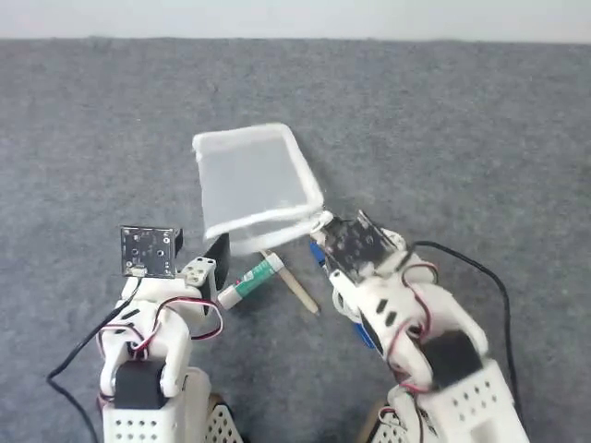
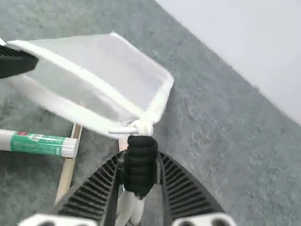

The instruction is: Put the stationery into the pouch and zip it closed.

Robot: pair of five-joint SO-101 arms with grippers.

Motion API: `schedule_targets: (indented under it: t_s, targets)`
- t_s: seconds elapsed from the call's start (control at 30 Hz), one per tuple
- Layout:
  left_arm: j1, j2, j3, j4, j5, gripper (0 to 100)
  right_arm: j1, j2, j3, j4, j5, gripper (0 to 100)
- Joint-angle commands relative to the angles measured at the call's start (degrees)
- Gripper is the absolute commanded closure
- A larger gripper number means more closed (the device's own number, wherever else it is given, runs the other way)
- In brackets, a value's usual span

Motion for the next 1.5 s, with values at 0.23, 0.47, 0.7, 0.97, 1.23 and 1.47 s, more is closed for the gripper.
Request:
schedule_targets:
  t_s: [0.23,0.47,0.7,0.97,1.23,1.47]
  targets:
    - [-0.3,-0.9,-1.6,-0.2,1.2,78,-2.2,-13.9,-2.5,5.8,0.8,99.2]
    - [-3.2,-0.9,-0.4,-2.5,1.2,78,-2.2,-21.5,-2.5,8.4,0.8,99.2]
    - [-3.6,-0.9,0.0,-3.0,-1.6,91,-2.3,-24.7,-0.3,8.0,0.8,99.2]
    - [-3.5,-0.9,-0.3,-3.0,-1.8,99,-2.3,-24.7,0.4,7.0,0.6,97.6]
    - [-4.0,-0.9,-2.7,-0.3,-1.8,99,-2.2,-24.7,1.4,7.9,0.4,76.8]
    - [-7.5,-0.9,-4.7,-0.1,-1.2,99,-1.7,-14.7,0.4,5.8,0.4,78.8]
